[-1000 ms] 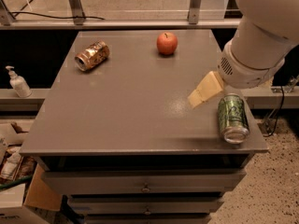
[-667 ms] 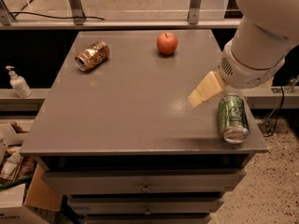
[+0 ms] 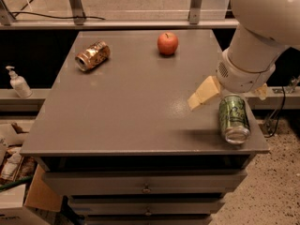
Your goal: Place green can upright
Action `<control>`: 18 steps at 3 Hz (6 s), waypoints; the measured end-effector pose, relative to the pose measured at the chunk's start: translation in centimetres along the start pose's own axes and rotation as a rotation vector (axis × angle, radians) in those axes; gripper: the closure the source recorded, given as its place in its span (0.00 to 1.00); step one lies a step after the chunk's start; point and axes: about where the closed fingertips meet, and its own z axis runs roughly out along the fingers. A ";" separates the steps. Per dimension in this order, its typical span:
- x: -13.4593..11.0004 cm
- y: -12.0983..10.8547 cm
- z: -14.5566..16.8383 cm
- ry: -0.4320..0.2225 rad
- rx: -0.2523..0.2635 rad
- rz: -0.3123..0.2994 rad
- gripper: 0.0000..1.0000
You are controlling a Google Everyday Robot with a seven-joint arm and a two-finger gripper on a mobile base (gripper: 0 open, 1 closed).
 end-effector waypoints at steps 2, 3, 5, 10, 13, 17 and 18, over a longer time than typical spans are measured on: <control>0.3 -0.6 2.5 0.090 0.012 0.126 0.00; 0.4 -0.8 2.9 0.103 0.017 0.180 0.17; 1.2 -0.1 3.7 0.129 0.005 0.232 0.63; -8.0 4.8 -3.7 -0.210 -0.493 0.103 1.00; -8.9 9.9 -10.1 -0.440 -1.015 0.037 1.00; -8.7 9.8 -8.9 -0.685 -1.042 -0.195 1.00; -8.9 10.0 -8.5 -0.754 -1.028 -0.276 1.00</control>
Offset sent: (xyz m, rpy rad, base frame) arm 0.0030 -0.0087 -0.0354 -0.0087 0.1291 -0.2114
